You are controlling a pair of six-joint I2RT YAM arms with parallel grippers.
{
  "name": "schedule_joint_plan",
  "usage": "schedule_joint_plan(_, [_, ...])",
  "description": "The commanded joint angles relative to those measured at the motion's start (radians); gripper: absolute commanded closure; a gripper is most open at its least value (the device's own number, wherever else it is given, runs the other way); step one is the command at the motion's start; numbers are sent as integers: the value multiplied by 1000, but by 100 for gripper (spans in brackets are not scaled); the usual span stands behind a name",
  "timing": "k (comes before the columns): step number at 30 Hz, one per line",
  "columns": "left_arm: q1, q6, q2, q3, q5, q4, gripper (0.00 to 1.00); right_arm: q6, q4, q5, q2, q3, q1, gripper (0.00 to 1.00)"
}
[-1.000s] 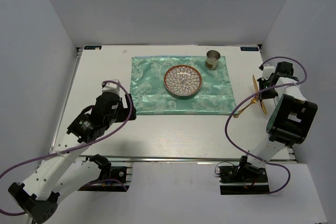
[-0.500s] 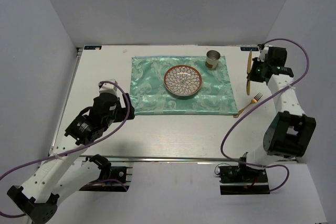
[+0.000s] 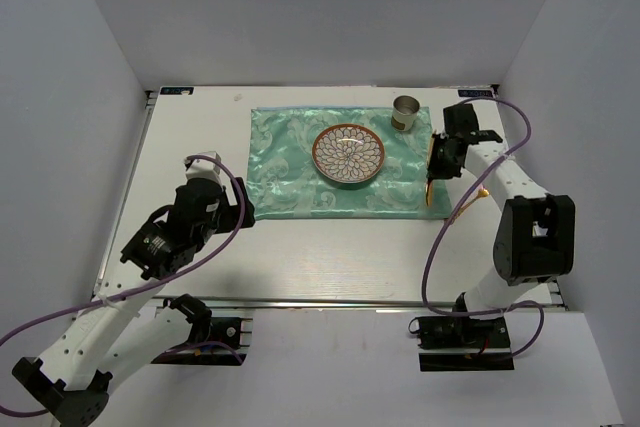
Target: Set the dinner table for one person
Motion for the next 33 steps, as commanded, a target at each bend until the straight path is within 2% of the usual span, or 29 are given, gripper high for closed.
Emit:
schedule_joint_plan(1, [7,-1,-11,-7,4,15,3,-50,15,50,13,6,-6,100])
schedule_joint_plan(6, [7,9,-17,-10,15,21,3,-124,-21,12,134,87,-6,100])
schedule_joint_plan(14, [-3,18,-38,-15,35,30,2,-126,-16,-27,297,204,-6,100])
schedule_joint_plan(23, [-3,30,-35,-16,60,44,2,-153,-8,-50,373,245,-8,100])
schedule_joint_plan(33, [-3,30,-41,-18,58,44,2,-182,-83,4,438,339,-9,100])
